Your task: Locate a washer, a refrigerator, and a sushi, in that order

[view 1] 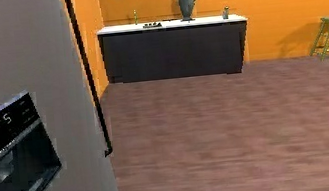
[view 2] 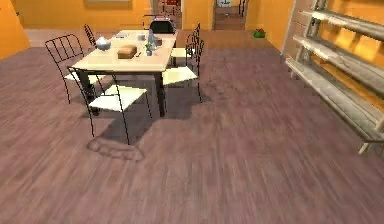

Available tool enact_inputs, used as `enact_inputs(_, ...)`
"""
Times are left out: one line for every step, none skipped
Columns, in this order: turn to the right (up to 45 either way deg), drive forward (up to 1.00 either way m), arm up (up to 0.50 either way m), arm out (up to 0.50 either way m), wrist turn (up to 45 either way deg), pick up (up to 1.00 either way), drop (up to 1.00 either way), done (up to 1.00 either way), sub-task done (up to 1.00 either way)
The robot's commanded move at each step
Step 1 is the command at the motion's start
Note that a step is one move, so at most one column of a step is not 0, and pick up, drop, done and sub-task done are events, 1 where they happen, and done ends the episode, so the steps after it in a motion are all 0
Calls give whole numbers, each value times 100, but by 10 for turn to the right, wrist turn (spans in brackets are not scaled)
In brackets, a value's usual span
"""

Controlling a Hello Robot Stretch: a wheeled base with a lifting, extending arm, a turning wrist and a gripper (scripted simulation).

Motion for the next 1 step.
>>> enact_inputs(450, 0, 0, 0, 0, 0, 0, 0, 0)
